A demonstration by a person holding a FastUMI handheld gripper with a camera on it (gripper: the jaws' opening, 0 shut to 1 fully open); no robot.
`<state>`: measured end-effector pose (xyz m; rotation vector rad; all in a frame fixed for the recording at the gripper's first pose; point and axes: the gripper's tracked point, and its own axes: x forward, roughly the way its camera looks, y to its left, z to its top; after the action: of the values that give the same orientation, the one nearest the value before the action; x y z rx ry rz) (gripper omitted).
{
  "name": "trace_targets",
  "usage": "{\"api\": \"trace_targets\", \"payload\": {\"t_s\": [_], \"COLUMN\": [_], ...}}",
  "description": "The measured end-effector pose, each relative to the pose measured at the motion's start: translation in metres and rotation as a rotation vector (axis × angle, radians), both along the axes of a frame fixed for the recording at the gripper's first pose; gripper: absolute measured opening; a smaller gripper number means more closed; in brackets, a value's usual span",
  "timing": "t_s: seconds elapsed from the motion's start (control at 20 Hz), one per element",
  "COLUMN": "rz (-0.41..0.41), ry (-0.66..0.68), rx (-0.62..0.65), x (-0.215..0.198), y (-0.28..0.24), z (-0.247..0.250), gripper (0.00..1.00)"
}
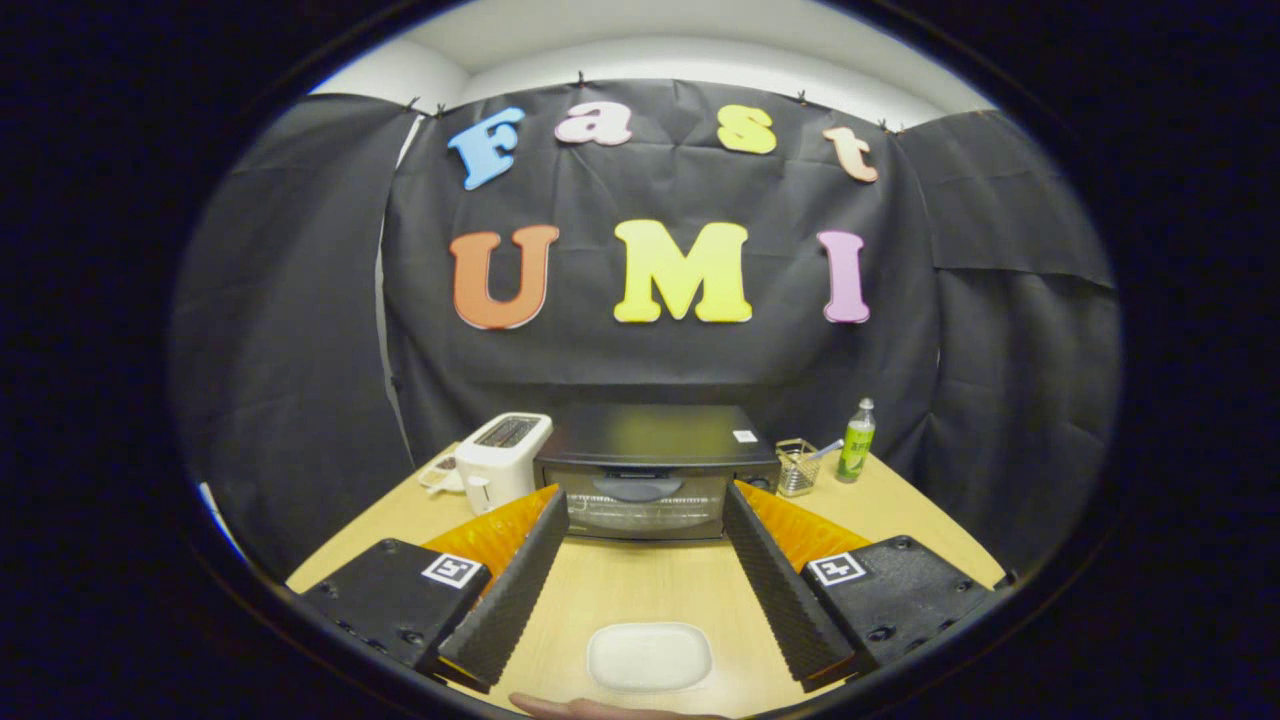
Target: Open the toaster oven, put the food inside, and close the toaster oven door.
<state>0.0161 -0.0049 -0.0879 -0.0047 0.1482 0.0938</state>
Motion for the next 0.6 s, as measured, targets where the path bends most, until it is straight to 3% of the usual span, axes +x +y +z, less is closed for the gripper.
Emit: {"api": "trace_targets", "payload": {"t_s": [0.2,0.6], "rz": [-0.078,-0.046], "ry": [-0.051,-0.084], "rx": [-0.023,0.045], "x": [-0.031,-0.067], "y": [-0.011,-0.009], "z": [0.02,0.005], "gripper": [1.0,1.0]}}
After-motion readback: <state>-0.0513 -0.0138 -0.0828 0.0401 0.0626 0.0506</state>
